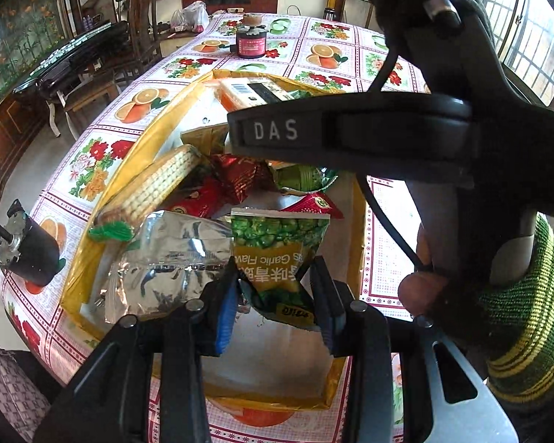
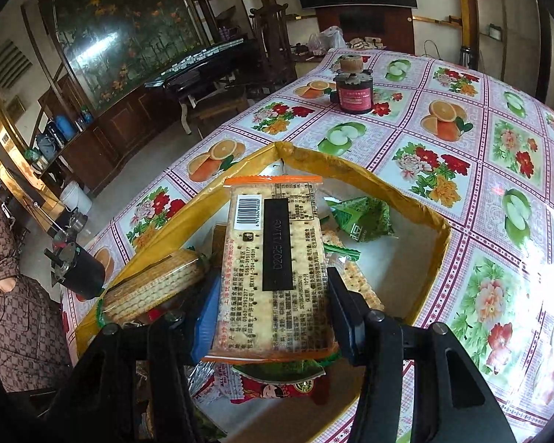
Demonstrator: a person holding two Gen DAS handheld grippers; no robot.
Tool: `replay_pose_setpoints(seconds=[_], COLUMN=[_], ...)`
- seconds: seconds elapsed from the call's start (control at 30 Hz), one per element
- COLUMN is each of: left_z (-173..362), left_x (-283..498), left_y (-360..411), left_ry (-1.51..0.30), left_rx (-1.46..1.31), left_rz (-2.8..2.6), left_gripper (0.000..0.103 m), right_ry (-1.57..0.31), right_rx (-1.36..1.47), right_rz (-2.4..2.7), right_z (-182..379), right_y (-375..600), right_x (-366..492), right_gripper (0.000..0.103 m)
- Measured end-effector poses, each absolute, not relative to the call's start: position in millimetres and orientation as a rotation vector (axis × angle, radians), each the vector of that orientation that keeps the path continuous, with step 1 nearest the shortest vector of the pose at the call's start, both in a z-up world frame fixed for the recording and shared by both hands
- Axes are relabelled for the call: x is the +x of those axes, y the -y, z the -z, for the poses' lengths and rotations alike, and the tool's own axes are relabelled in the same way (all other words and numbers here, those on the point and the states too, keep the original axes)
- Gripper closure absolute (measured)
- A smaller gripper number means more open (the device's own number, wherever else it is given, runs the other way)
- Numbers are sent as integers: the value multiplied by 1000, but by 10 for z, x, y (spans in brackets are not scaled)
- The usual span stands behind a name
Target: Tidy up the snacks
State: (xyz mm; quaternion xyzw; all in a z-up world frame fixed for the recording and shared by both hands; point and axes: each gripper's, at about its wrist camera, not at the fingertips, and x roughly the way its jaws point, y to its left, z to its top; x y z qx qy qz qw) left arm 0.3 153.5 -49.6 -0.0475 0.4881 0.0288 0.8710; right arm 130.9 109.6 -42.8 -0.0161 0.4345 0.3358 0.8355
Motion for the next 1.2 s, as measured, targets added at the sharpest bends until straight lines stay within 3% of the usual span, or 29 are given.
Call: replay_pose_setpoints(seconds=[0.13,0.3,0.77,1.2], left_z=[493,458,158,55], left_x=[13,-14,-424,-817], left_y=[-1523,-1574,-1588,-1723], left_ry=[-1026,-1017,-910,-838], left_rx=[-95,-106,-78,-39], left_rz=[-60,-85,-158,-256], left_gripper=[55,28,17,10], right_ry=[-921,-904,-803,-691], right_rx=[-22,32,88,-196], right_rz=[-725,-725,-828,-1013], right_z=[417,343,58,-14], right_y=[-1088,-958,-610,-374], right_x=[1325,1323,1015,451], right_gripper=[47,46,45,35])
